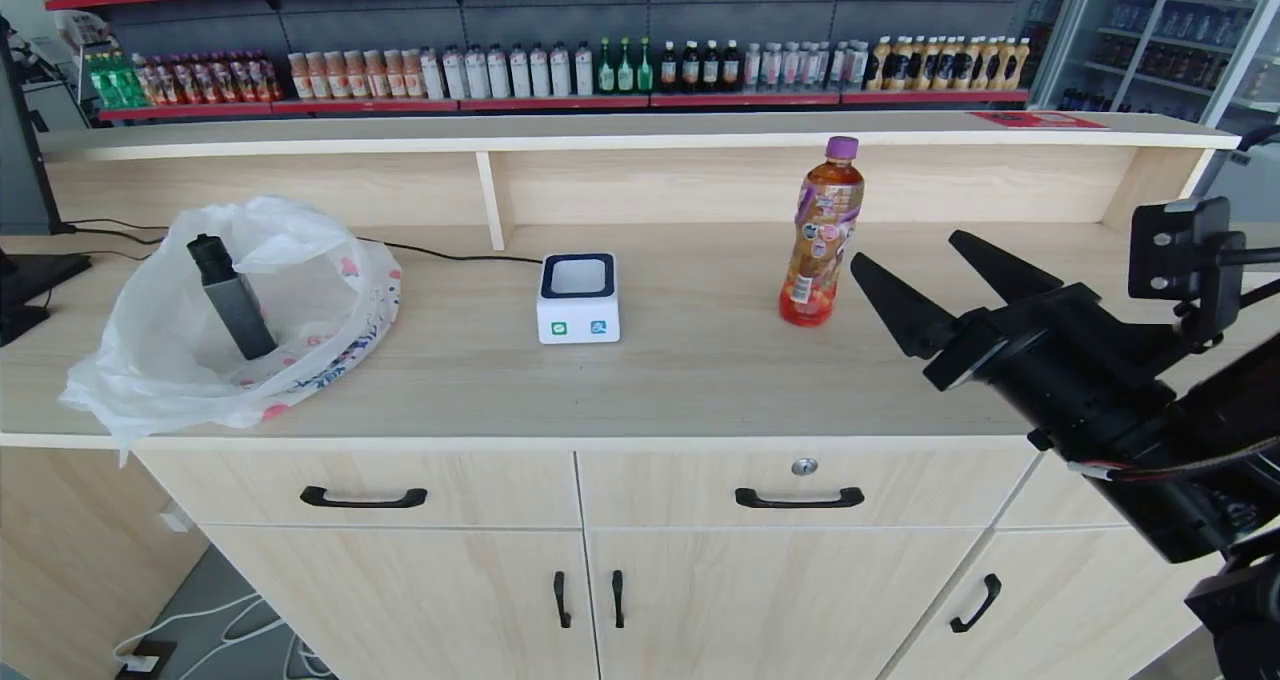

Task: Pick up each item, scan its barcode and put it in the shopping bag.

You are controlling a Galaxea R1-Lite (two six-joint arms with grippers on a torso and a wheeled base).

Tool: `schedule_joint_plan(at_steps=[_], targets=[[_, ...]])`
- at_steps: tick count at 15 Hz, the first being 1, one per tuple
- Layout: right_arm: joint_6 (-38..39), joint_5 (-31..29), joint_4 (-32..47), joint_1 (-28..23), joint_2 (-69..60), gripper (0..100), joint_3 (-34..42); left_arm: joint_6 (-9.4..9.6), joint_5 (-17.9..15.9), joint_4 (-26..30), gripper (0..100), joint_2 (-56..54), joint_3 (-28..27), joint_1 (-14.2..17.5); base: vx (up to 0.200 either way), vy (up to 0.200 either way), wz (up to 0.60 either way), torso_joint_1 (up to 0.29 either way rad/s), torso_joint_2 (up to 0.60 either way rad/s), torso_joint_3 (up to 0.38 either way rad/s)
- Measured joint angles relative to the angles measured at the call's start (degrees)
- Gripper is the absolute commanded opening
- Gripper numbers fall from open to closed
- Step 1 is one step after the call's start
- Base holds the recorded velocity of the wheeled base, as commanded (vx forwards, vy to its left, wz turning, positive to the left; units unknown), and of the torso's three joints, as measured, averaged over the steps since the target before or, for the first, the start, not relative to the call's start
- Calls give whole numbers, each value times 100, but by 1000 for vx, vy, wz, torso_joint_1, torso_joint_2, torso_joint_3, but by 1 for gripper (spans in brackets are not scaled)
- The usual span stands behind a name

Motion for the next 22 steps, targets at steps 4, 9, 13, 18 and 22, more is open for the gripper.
schedule_joint_plan(at_steps=[4, 9, 13, 18, 22], targets=[[0, 2, 6, 9, -63, 100, 80, -2, 0, 0, 100, 0, 0, 0, 200, 0, 0, 8, -1, 1], [-16, 0, 11, 1, -65, 100, 139, 20, 0, 2, 100, 0, 0, -5, 0, 0, 0, 0, 0, 0], [-18, 2, -2, -13, 40, 100, 233, 18, 0, 0, 100, 0, 0, -5, 0, 0, 0, 0, 0, 0], [343, 26, 1, -127, 482, 100, 307, 20, 0, -1, 100, 0, 0, -5, 0, 0, 0, 0, 0, 0], [367, -118, -5, -263, 1152, 100, -551, 20, 0, 0, 100, 0, 0, -5, 0, 0, 0, 0, 0, 0]])
